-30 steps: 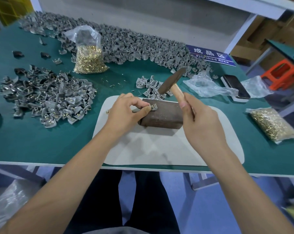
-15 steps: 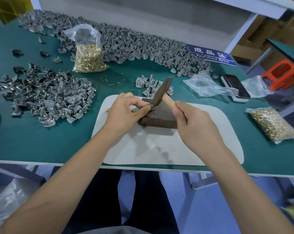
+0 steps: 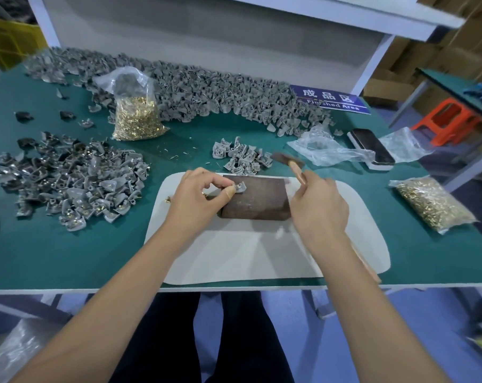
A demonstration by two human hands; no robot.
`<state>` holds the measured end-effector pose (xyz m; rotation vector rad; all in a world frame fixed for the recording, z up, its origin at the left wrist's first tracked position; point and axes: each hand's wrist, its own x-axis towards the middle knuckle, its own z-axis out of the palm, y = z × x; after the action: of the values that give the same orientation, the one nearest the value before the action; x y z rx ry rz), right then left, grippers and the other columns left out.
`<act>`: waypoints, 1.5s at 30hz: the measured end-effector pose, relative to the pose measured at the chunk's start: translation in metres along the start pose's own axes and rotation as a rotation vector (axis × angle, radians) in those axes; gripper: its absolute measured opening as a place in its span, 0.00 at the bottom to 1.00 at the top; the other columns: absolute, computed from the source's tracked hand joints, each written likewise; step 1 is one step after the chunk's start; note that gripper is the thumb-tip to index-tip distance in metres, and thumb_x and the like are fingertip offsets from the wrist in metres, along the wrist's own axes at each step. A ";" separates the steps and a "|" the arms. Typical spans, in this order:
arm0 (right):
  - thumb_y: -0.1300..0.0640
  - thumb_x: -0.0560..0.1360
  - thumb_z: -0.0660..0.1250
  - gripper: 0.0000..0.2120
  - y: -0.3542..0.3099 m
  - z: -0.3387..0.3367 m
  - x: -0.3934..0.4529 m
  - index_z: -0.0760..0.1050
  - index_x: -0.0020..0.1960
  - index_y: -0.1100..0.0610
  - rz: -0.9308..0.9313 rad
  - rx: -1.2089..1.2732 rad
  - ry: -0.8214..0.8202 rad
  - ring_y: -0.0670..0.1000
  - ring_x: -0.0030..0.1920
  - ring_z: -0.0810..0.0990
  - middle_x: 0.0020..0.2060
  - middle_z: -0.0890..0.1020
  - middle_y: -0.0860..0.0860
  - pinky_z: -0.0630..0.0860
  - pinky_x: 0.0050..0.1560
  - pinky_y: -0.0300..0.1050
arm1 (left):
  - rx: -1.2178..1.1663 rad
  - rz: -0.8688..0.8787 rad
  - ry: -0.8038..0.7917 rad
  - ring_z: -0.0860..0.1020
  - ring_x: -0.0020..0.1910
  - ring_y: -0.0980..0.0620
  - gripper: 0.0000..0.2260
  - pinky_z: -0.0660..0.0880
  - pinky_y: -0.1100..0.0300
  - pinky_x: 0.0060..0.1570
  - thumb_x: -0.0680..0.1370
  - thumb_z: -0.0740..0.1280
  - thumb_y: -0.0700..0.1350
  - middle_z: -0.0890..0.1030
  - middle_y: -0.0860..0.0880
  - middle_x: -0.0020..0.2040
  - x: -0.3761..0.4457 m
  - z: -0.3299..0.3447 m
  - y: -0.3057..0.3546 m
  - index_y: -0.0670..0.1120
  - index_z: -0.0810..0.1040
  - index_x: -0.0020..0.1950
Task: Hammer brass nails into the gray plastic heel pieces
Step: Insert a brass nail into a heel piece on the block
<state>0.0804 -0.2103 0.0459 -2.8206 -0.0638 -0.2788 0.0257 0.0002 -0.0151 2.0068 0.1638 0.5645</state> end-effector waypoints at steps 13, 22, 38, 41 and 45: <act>0.57 0.81 0.65 0.12 -0.019 0.010 -0.002 0.83 0.60 0.53 -0.249 0.319 0.018 0.58 0.58 0.79 0.55 0.85 0.52 0.74 0.61 0.53 | -0.034 0.006 0.058 0.73 0.54 0.59 0.01 0.67 0.64 0.49 0.77 0.75 0.50 0.78 0.60 0.45 -0.001 -0.002 0.003 0.57 0.85 0.47; 0.57 0.79 0.71 0.06 -0.097 0.039 -0.017 0.85 0.54 0.53 -0.441 0.659 -0.162 0.39 0.46 0.81 0.43 0.85 0.42 0.76 0.50 0.38 | 0.011 0.000 0.262 0.74 0.55 0.58 0.02 0.67 0.69 0.55 0.78 0.72 0.51 0.78 0.59 0.48 -0.015 -0.045 0.001 0.59 0.82 0.49; 0.52 0.82 0.63 0.10 -0.197 0.066 -0.043 0.84 0.52 0.49 -0.617 0.358 -0.176 0.55 0.52 0.78 0.45 0.86 0.47 0.75 0.47 0.49 | 0.577 -0.284 0.517 0.70 0.63 0.49 0.11 0.64 0.53 0.60 0.80 0.67 0.59 0.79 0.55 0.57 -0.027 -0.159 -0.038 0.56 0.82 0.56; 0.52 0.81 0.62 0.11 -0.168 0.061 -0.025 0.83 0.49 0.51 -0.496 0.250 -0.045 0.57 0.49 0.76 0.42 0.85 0.49 0.70 0.43 0.48 | 0.470 -0.049 0.399 0.75 0.54 0.53 0.07 0.74 0.55 0.53 0.81 0.68 0.53 0.80 0.56 0.50 -0.024 -0.145 -0.025 0.53 0.81 0.55; 0.54 0.81 0.62 0.11 -0.124 0.052 -0.003 0.83 0.47 0.52 -0.399 0.221 -0.040 0.58 0.50 0.76 0.43 0.85 0.50 0.74 0.48 0.51 | 0.465 -0.011 -0.032 0.76 0.44 0.60 0.03 0.76 0.56 0.45 0.79 0.70 0.51 0.79 0.59 0.45 -0.021 -0.119 -0.012 0.58 0.81 0.52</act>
<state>0.0777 -0.0765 0.0331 -2.5721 -0.6303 -0.2824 -0.0454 0.0943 0.0136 2.4613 0.3086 0.5204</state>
